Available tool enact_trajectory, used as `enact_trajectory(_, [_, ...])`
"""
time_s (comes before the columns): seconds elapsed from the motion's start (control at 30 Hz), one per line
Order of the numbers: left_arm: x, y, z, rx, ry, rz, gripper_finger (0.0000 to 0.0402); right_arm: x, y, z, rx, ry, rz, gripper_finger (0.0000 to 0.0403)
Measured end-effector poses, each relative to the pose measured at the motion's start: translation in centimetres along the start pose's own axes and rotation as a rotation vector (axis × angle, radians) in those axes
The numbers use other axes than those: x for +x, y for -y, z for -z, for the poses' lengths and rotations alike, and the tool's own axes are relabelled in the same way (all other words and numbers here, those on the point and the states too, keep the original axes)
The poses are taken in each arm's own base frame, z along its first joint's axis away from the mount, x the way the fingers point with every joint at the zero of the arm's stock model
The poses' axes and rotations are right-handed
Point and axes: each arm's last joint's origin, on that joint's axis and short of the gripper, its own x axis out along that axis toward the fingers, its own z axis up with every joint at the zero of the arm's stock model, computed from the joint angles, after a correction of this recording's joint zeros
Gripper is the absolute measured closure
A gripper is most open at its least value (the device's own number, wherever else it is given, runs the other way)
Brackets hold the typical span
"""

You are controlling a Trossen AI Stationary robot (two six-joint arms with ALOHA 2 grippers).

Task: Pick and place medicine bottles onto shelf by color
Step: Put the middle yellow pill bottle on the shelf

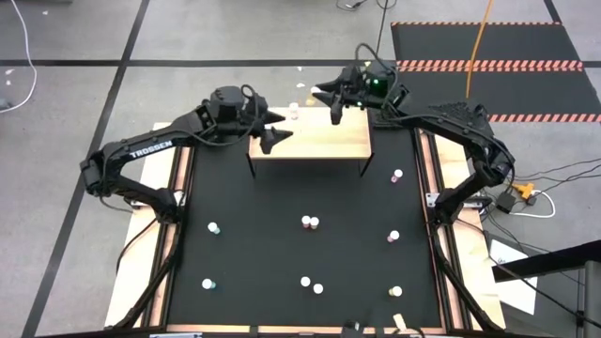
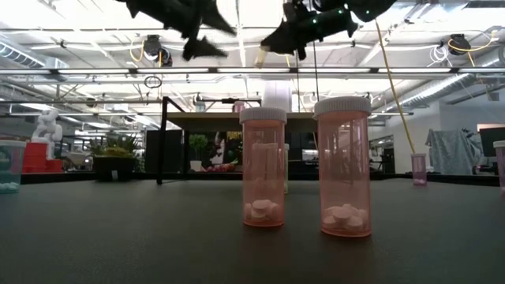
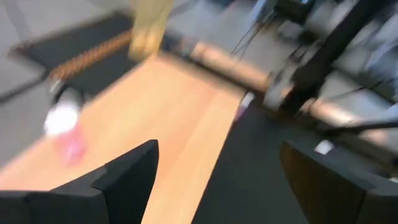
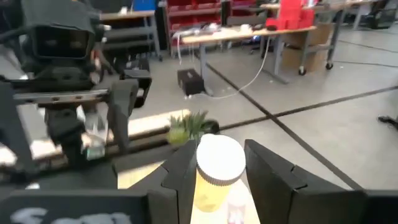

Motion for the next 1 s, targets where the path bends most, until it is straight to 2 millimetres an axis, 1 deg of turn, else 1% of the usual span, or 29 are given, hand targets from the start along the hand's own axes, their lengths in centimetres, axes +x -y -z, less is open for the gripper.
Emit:
enact_trajectory(0.07, [-0.4, -0.3, 0.7, -0.009, -0.060, -0.106, 0.0065, 0.6, 0.4, 0.5, -0.050, -0.014, 0.040, 0.0286])
enact_trajectory(0.13, [-0.9, -0.6, 1.2, -0.015, -0.106, -0.227, 0.0068, 1.6, 0.8, 1.7, -0.083, -0.064, 0.065, 0.0286])
enact_trajectory(0.2, [-1.2, -1.1, 1.7, -0.023, -0.158, -0.323, 0.0074, 2.8, 1.3, 3.4, -0.079, -0.124, 0.066, 0.0286])
enact_trajectory(0.33, [-1.3, -1.1, 2.6, -0.040, -0.238, -0.347, 0.0092, 4.4, 1.8, 5.5, -0.065, -0.190, 0.059, 0.0287])
enact_trajectory(0.47, [-1.4, -1.1, 2.9, -0.067, -0.263, -0.356, 0.0108, 5.2, 2.4, 7.2, -0.051, -0.264, 0.085, 0.0287])
enact_trajectory(0.5, [-1.4, -1.0, 2.9, -0.075, -0.263, -0.356, 0.0112, 5.1, 2.6, 7.4, -0.055, -0.277, 0.087, 0.0287])
enact_trajectory(0.63, [-1.4, -1.0, 2.9, -0.089, -0.265, -0.356, 0.0124, 4.6, 3.3, 7.1, -0.097, -0.273, 0.121, 0.0285])
enact_trajectory(0.77, [-1.4, -1.0, 2.9, -0.088, -0.264, -0.357, 0.0128, 4.2, 4.3, 7.2, -0.090, -0.284, 0.143, 0.0284])
enact_trajectory(0.87, [-1.4, -1.0, 2.9, -0.079, -0.263, -0.364, 0.0128, 4.0, 4.6, 7.3, -0.085, -0.292, 0.149, 0.0283])
enact_trajectory(1.0, [-1.5, -1.1, 2.9, -0.074, -0.256, -0.396, 0.0128, 4.0, 4.5, 8.1, -0.062, -0.296, 0.117, 0.0283])
